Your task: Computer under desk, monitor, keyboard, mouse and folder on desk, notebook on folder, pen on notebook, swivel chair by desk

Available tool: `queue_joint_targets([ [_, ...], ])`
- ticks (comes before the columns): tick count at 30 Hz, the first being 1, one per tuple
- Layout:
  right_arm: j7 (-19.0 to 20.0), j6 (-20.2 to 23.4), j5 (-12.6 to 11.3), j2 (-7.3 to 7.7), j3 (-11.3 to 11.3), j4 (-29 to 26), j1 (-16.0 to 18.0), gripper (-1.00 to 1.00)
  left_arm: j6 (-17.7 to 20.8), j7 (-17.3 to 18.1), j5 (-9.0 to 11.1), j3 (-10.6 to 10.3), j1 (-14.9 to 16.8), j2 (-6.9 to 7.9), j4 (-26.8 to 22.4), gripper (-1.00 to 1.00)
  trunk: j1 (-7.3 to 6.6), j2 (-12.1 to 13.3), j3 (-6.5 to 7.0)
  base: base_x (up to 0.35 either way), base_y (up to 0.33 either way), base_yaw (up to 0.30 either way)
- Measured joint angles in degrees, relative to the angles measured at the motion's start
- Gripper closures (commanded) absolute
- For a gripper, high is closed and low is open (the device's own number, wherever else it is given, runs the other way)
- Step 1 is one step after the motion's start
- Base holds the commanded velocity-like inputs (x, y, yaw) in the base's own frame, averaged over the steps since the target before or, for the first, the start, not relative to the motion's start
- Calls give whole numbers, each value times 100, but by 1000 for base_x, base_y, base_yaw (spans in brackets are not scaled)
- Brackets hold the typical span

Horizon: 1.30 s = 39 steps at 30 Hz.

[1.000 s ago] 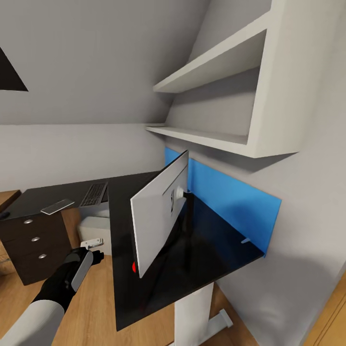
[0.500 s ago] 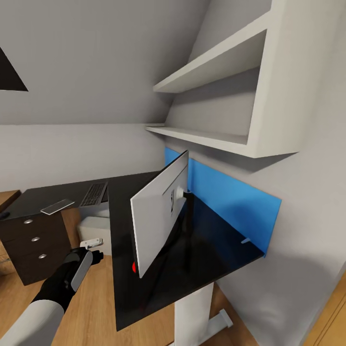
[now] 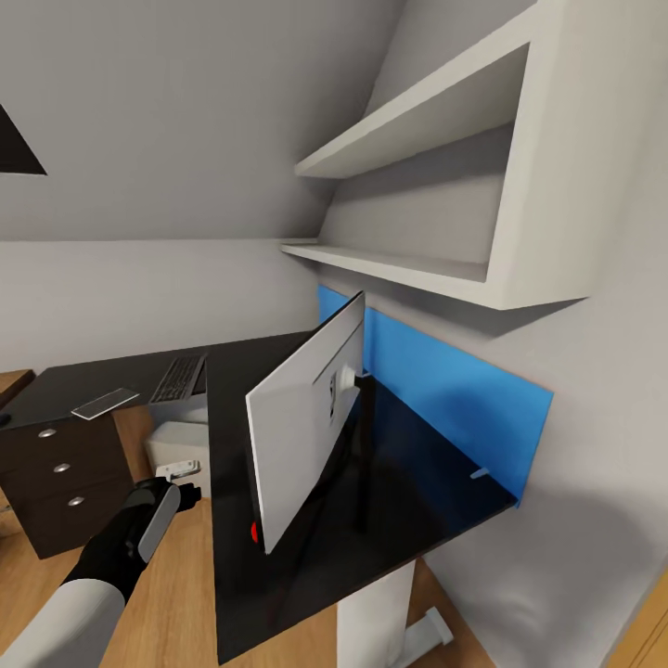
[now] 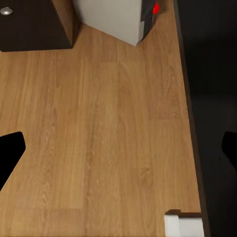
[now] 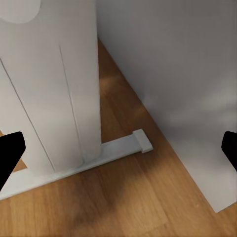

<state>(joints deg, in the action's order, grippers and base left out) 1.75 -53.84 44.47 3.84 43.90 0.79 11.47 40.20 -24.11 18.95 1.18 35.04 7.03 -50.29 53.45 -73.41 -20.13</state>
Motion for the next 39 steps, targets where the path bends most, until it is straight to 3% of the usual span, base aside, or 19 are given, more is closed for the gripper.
queue_joint_targets([
  [14, 0, 5, 0, 0, -3, 0, 0, -100, -9, 30, 7, 4, 0, -63, 8, -100, -1, 0, 0, 158, 0, 0],
  [25, 6, 4, 2, -5, -10, 0, -1, -100, -16, 33, 0, -1, 1, -105, 197, -100, 0, 0, 34, 16, 0, -95],
  [39, 2, 4, 0, -8, -9, 0, -1, -100, -292, 23, -19, -7, 1, -221, 248, -100, 0, 0, 87, 0, 0, -97],
])
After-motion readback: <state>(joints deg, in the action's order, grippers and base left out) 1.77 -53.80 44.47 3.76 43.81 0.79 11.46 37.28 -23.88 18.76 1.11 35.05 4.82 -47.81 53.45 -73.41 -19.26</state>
